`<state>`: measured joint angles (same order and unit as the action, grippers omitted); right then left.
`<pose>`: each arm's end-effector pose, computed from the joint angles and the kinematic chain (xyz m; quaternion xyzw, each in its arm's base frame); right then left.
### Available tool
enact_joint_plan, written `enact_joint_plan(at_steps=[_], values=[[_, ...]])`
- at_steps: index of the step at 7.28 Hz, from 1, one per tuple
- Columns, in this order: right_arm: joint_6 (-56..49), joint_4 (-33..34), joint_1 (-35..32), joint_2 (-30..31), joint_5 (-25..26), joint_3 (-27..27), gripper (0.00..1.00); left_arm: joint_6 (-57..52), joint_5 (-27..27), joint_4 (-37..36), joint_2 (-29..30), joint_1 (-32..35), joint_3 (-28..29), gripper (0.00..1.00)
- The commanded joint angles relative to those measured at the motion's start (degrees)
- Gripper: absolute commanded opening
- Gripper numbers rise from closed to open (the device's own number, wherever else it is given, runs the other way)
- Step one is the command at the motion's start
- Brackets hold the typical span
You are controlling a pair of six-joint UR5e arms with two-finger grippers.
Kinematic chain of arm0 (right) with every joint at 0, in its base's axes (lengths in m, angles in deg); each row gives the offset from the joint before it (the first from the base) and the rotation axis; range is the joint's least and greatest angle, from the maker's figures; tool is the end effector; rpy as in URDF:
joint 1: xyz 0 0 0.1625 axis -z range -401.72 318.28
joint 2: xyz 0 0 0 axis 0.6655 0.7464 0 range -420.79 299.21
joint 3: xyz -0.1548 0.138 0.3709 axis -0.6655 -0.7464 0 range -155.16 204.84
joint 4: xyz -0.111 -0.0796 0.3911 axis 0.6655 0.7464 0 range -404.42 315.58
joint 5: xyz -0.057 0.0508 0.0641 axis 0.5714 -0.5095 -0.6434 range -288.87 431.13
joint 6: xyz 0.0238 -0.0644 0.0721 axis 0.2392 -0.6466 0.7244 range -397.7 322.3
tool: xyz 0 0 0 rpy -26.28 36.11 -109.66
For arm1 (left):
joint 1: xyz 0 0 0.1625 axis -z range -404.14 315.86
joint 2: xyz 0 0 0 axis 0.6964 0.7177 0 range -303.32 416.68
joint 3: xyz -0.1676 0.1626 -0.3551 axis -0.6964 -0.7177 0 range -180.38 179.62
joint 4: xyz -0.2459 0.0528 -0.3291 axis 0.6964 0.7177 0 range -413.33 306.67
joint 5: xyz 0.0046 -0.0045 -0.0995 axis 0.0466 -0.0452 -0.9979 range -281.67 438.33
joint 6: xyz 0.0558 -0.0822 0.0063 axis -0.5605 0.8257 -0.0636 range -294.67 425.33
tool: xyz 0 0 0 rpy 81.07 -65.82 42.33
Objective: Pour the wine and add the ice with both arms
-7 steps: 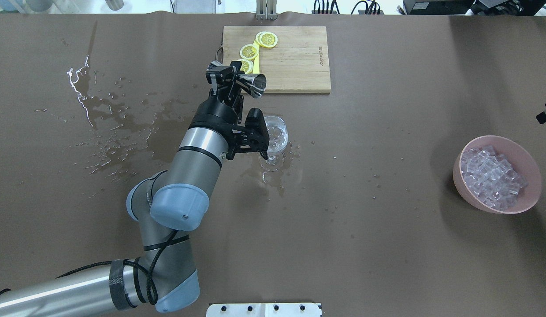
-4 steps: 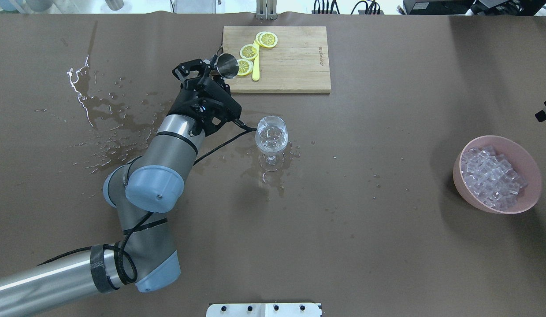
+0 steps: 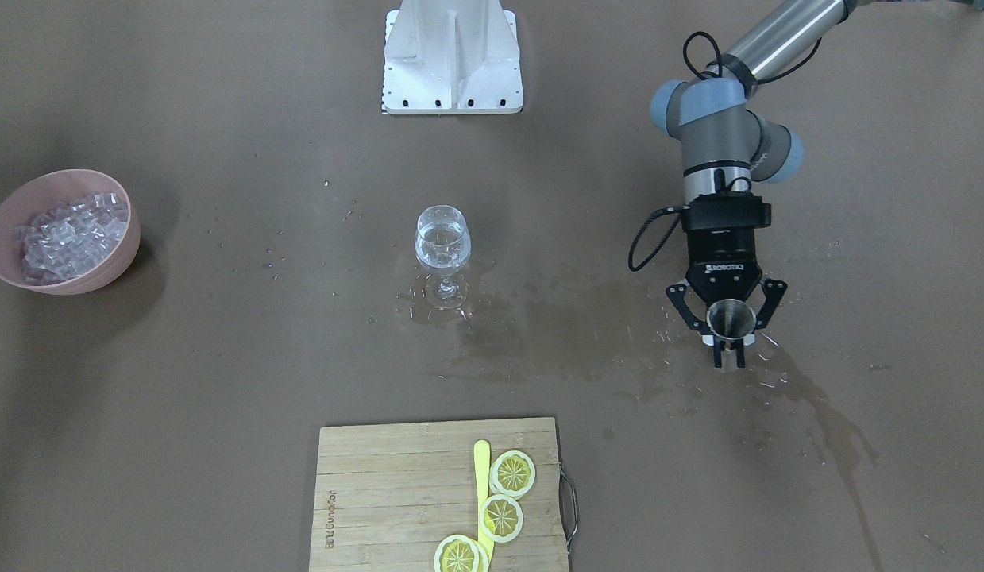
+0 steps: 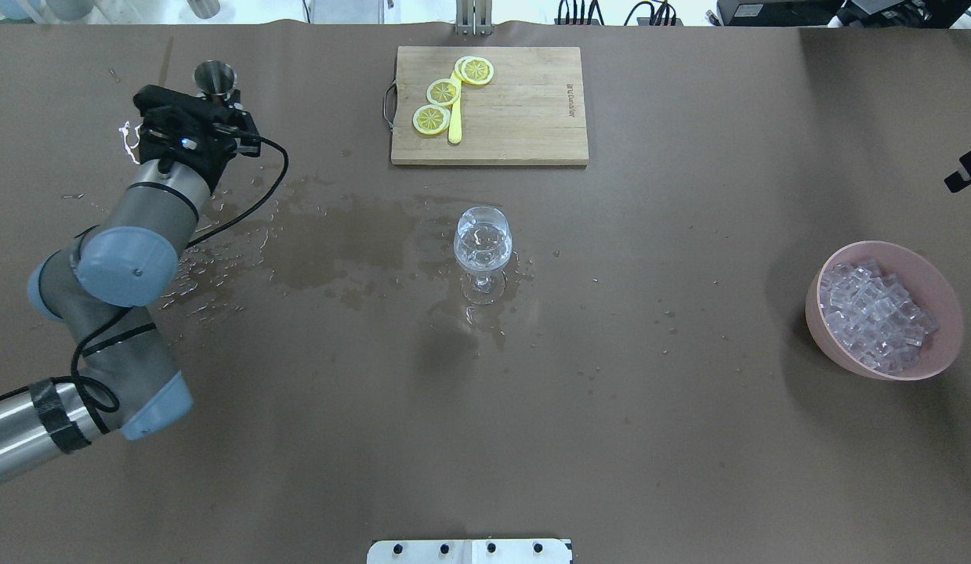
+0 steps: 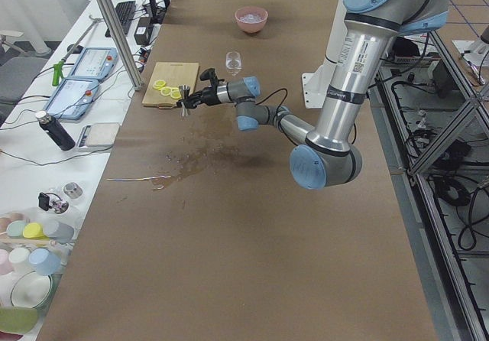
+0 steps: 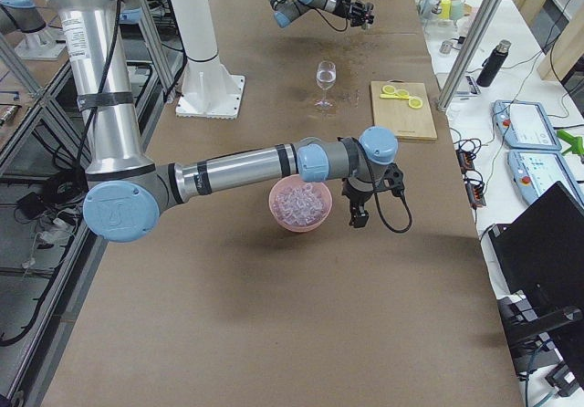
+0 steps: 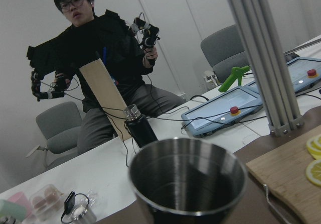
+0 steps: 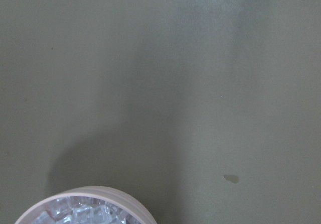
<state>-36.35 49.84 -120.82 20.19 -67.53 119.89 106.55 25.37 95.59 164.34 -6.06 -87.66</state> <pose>-0.0477 -0.5576 0.5346 0.0337 -0.4164 -0.1107 0.9018 0.3624 -0.5296 0.3926 0.5761 0.2393 -0.1194 0.7724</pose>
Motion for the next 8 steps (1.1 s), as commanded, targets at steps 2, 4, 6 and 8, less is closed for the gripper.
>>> enact_joint_plan(at_steps=[2, 4, 6, 8], values=[[0.1, 0.0, 0.1, -1.9, 2.4, 0.4, 1.0, 13.7, -7.0, 14.4, -11.7, 4.6, 6.9, 0.0], [0.1, 0.0, 0.1, -3.0, 3.3, 0.7, 1.0, 16.2, -6.7, 16.8, -11.9, 7.0, 10.6, 0.0], [0.1, 0.0, 0.1, -3.6, 3.9, 0.9, 1.0, 24.6, -4.5, 16.6, -12.1, 7.5, 14.2, 0.0], [0.1, 0.0, 0.1, -3.7, 3.9, 1.3, 1.0, 25.2, -4.9, 16.6, -11.5, 7.4, 17.0, 0.0]])
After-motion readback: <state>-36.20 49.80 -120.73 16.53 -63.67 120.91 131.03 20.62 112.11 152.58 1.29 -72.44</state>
